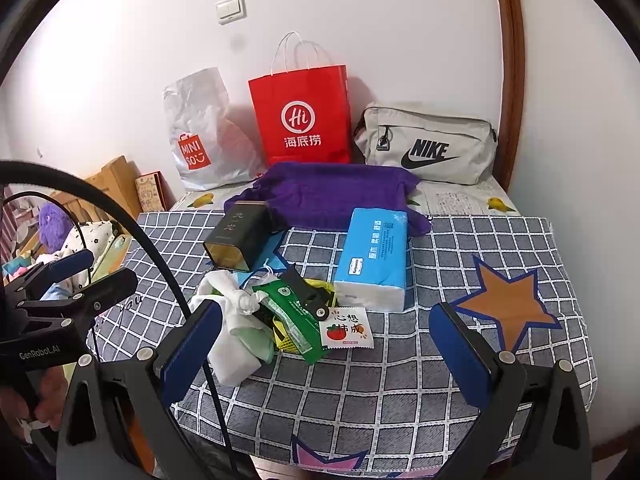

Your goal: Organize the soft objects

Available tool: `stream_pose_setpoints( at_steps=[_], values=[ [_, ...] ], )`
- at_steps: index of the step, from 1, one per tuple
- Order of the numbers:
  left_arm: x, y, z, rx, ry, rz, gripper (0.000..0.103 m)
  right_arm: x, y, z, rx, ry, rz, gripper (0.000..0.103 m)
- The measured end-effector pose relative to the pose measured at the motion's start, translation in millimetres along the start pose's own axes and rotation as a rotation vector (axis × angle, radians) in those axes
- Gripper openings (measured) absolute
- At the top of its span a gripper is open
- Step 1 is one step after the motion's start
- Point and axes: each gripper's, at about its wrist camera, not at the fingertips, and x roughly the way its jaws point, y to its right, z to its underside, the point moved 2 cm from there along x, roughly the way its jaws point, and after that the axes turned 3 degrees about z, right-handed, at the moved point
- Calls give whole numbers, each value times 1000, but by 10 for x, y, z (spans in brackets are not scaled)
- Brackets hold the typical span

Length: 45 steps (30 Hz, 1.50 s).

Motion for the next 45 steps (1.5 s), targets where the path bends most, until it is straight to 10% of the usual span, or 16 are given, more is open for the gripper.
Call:
stream_pose_setpoints(
  at_steps=[45],
  values=[
    [-5,-11,47,-3,0,-2,103,38,4,17,-7,1,-1,102]
  ],
)
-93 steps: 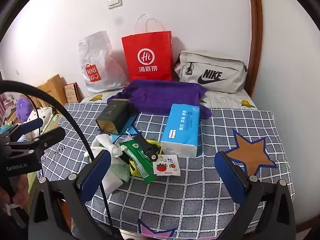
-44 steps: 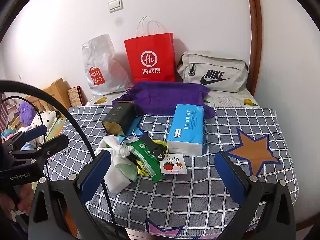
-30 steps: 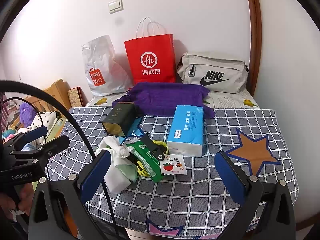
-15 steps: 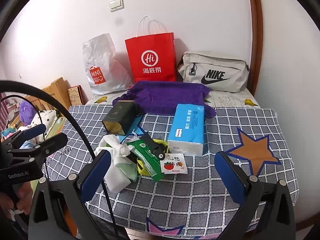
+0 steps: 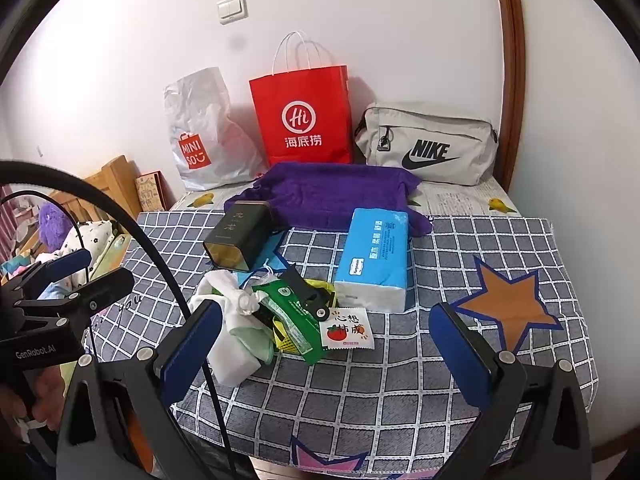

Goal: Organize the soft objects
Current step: 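Grasp the white cloth with the left tool while the right tool approaches the tomato snack packet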

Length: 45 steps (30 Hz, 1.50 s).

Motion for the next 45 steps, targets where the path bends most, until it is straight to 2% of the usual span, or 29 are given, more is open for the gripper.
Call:
stream_pose_setpoints(
  at_steps=[8,20,23,29,36,42,45],
  values=[
    [143,-91,3,-8,-33,-9,103,156,27,29,-5,-20,-13,102],
    [620,-359,172,-60,-141,-29,103,766,168,302,11,-156,8,99],
    [765,-381,241,-73,-180,-10,103,923,200,366,14,-191,17,97],
    [950,-314,298,-56,-199,44,103,1126,246,457,20,-232,15,97],
    [1200,-53,238,50,-202,81,103,1264,312,485,30,-260,16,97],
    [1392,175,164,167,-198,63,103,1339,417,499,47,-269,27,97],
    [1527,270,197,220,-221,55,102,1404,475,520,60,-285,33,97]
  ],
)
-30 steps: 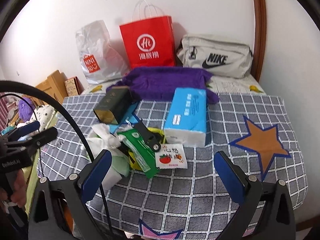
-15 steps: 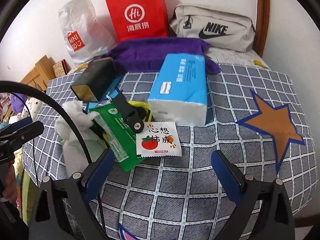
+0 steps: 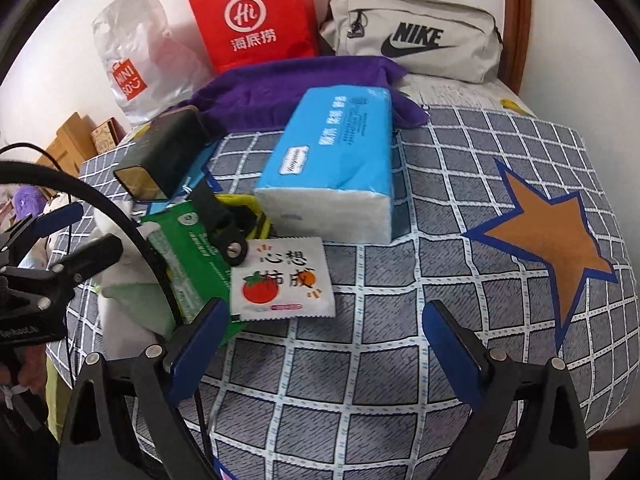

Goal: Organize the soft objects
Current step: 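Grasp the white cloth with the left tool while the right tool approaches the tomato snack packet, then grasp the white tomato-print snack packet with the right tool while the left tool holds the cloth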

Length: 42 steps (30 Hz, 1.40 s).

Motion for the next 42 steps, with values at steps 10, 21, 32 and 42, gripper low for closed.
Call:
stream_pose_setpoints(
  at_steps=[10,21,32,42],
  values=[
    [188,-26,54,3,-22,26,62,167,110,-13,44,-33,-16,97],
    [-72,-261,-12,-24,30,58,47,241,19,-82,45,-41,-77,97],
    [-6,-399,16,-85,21,78,47,393,-98,-135,91,-94,-171,97],
    [53,-394,58,-94,5,93,47,413,-256,-138,29,-48,-196,80]
  ],
)
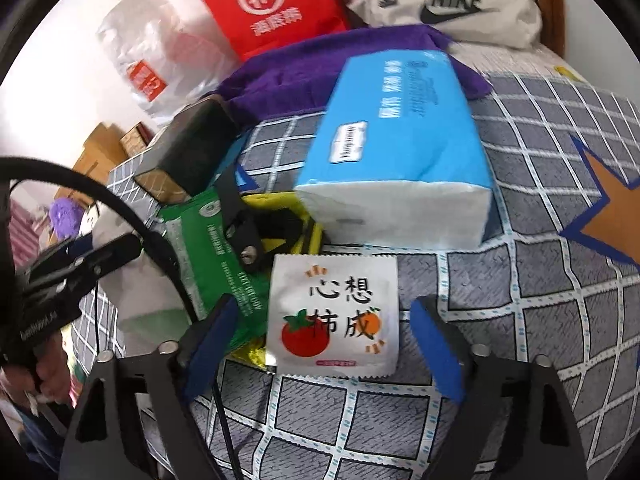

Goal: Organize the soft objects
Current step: 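Grasp the white tomato-print snack packet with the right tool while the left tool holds the cloth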

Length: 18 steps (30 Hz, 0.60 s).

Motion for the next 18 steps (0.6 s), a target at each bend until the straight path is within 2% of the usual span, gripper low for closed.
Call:
stream_pose_setpoints(
  at_steps=[3,7,9,12,18],
  values=[
    [-6,2,19,0,-1,3,47,-7,11,34,-39,19,30,65],
    [-17,-15,44,-10,-1,9,47,-41,72,64,-59,29,41,55],
    [-32,-27,58,-15,0,11,47,-62,94,67,-85,29,78,55],
    [-42,-39,77,-23,0,19,47,-74,169,87,-125,46,190,55],
    [-49,-42,84,-24,2,20,47,-31,139,197,-189,136,221,63]
  ],
)
